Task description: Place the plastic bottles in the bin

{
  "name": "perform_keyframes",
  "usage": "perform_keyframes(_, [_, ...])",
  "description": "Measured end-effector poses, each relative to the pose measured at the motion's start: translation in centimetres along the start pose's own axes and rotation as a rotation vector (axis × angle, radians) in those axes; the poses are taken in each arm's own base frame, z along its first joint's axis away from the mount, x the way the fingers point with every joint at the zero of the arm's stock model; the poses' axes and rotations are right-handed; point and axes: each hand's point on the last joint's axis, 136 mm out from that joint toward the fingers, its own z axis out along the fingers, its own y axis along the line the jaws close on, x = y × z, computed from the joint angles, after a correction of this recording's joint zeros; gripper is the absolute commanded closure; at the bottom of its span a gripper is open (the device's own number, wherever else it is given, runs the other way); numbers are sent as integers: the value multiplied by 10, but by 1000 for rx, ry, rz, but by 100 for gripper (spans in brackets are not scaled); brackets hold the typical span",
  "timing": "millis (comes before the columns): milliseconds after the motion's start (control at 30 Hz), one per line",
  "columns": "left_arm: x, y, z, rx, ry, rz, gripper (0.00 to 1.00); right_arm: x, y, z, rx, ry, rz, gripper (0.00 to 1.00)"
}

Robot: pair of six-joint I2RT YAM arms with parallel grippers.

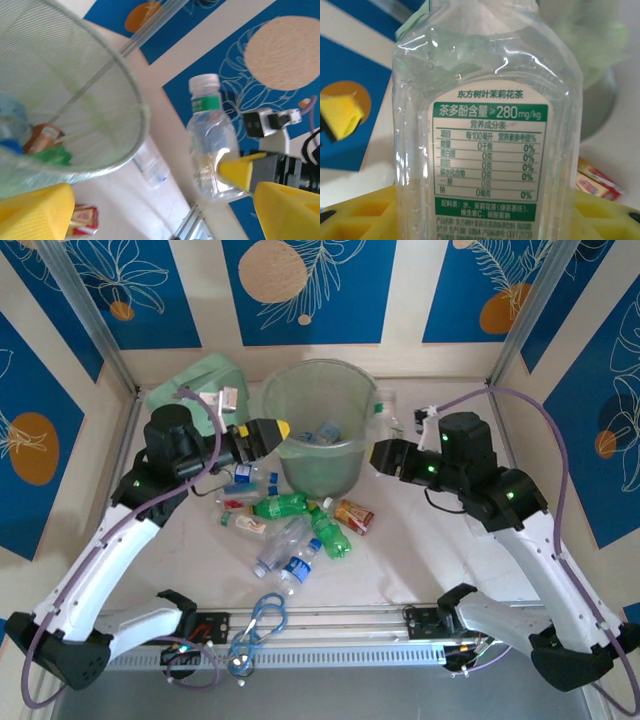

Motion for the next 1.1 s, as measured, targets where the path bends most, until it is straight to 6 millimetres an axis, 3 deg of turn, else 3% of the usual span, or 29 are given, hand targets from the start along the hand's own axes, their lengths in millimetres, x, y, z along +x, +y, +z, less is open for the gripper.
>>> perform_keyframes(233, [-13, -19, 28, 98, 19, -4, 5, 16, 52, 27, -91, 79, -158, 42])
perform_keyframes(533, [-30, -21, 53, 84, 31, 11, 13, 22, 102, 45, -120, 89, -341, 42])
perform_keyframes(667, [-32, -18, 56, 74, 32, 19, 22, 26, 108, 51, -105, 99, -389, 42])
perform_keyframes(867, [-33, -16, 59, 64, 34, 23, 47, 27, 105, 55, -66, 98, -422, 42])
perform_keyframes(1100, [-34, -17, 59, 67, 31, 1, 62, 28, 99, 57, -39, 105, -435, 42])
